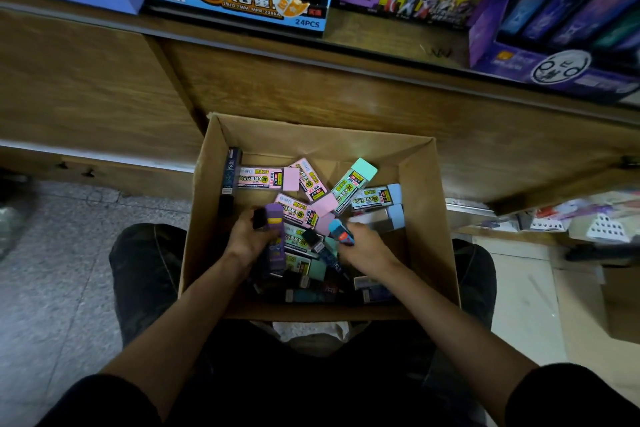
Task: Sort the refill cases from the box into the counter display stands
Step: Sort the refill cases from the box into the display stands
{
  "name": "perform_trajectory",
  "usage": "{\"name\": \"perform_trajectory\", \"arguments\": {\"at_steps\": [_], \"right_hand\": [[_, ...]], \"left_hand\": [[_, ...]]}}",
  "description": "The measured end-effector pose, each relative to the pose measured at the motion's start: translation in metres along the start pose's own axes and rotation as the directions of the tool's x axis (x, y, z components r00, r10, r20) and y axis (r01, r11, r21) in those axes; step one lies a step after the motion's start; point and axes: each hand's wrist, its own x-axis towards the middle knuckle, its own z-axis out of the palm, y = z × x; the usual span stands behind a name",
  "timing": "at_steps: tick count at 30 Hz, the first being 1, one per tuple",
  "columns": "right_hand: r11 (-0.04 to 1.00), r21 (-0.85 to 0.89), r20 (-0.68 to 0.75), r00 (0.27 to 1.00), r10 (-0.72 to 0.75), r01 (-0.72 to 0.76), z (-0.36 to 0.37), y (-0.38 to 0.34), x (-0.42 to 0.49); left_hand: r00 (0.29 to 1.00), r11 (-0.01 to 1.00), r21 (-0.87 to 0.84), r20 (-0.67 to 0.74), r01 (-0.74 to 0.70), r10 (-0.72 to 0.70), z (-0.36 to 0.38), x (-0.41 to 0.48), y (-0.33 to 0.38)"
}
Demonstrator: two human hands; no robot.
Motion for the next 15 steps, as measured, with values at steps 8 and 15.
{"name": "perform_trajectory", "arguments": {"at_steps": [8, 15], "right_hand": [[0.96, -0.278, -0.009, 0.999, 0.038, -0.039, 0.017, -0.005, -0.006], [0.998, -0.055, 0.078, 0.996, 0.042, -0.037, 0.024, -0.015, -0.009]], "left_hand": [[0.994, 0.98, -0.189, 0.095, 0.062, -0.045, -0.004, -0.005, 0.004], [0.988, 0.963, -0.245, 0.13, 0.108, -0.077, 0.001, -0.009, 0.007]]}}
